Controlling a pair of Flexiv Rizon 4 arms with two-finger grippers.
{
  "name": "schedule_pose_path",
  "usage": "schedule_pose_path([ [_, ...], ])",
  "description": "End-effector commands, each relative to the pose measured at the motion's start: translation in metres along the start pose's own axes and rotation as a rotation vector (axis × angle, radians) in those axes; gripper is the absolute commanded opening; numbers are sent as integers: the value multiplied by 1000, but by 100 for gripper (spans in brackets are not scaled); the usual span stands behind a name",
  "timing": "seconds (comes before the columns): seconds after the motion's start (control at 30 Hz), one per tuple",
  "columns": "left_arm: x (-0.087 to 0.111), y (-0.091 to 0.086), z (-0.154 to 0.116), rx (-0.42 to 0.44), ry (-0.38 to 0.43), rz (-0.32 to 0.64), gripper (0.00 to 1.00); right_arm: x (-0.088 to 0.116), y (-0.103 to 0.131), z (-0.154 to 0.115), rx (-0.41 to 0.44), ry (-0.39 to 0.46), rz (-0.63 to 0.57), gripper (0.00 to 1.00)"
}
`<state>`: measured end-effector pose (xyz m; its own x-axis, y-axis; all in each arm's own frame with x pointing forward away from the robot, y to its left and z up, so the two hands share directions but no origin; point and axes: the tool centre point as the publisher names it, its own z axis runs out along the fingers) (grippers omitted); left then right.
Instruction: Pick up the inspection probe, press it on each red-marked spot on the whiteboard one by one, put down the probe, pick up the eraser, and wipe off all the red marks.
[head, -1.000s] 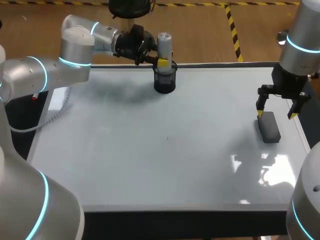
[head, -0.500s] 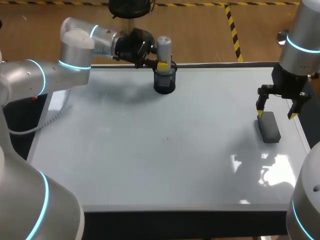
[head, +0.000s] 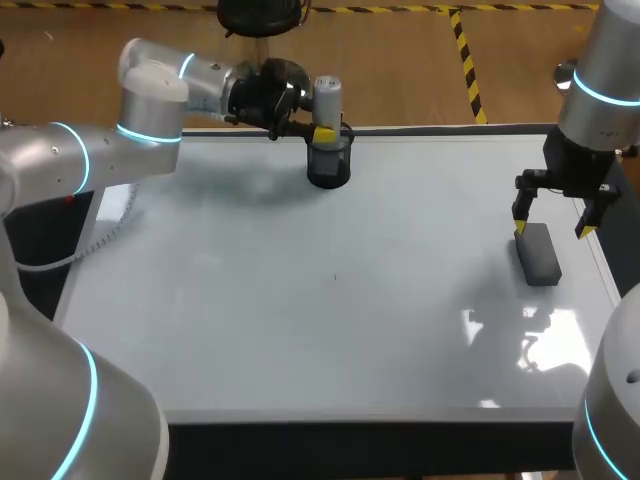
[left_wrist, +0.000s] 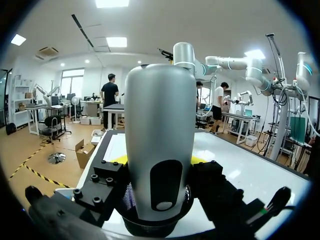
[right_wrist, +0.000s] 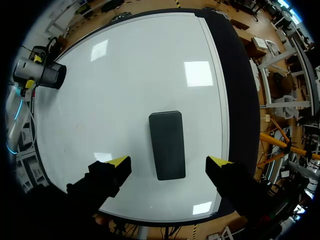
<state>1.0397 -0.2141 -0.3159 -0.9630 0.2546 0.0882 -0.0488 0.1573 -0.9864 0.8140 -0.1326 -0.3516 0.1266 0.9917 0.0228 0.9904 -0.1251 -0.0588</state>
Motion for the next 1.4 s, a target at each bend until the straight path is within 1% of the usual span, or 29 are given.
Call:
schedule_pose_path([
  [0.03,1,0,0,0,-8,-3,12,-1,-1,-1,0,1,-1,100],
  [0.07,0,0,0,-1,-8,-4,13,-1,-1,-1,0,1,-1,100],
  [0.23,0,0,-1,0,-11,-6,27,-1,-1,-1,0,1,-1,100],
  [0.27,0,0,-1,0,-10,-6,30,-1,-1,-1,0,1,-1,100],
  [0.3,0,0,-1,1,-11,-8,37,-1,-1,-1,0,1,-1,100],
  [0.4,1,0,-1,4,-8,-15,46,-1,-1,-1,0,1,-1,100],
  [0.43,2,-1,-1,4,-6,-15,52,-1,-1,-1,0,1,-1,100],
  [0.5,2,-2,-1,5,-3,-16,70,-1,-1,-1,0,1,-1,100],
  [0.63,4,-4,0,4,15,-15,92,-1,-1,-1,0,1,-1,100],
  [0.7,5,-4,1,3,19,-14,99,-1,-1,-1,0,1,-1,100],
  [1.0,5,-9,-2,8,19,-16,100,-1,-1,-1,0,1,-1,100],
  [1.4,7,-17,-13,17,23,-9,100,-1,-1,-1,0,1,-1,100],
])
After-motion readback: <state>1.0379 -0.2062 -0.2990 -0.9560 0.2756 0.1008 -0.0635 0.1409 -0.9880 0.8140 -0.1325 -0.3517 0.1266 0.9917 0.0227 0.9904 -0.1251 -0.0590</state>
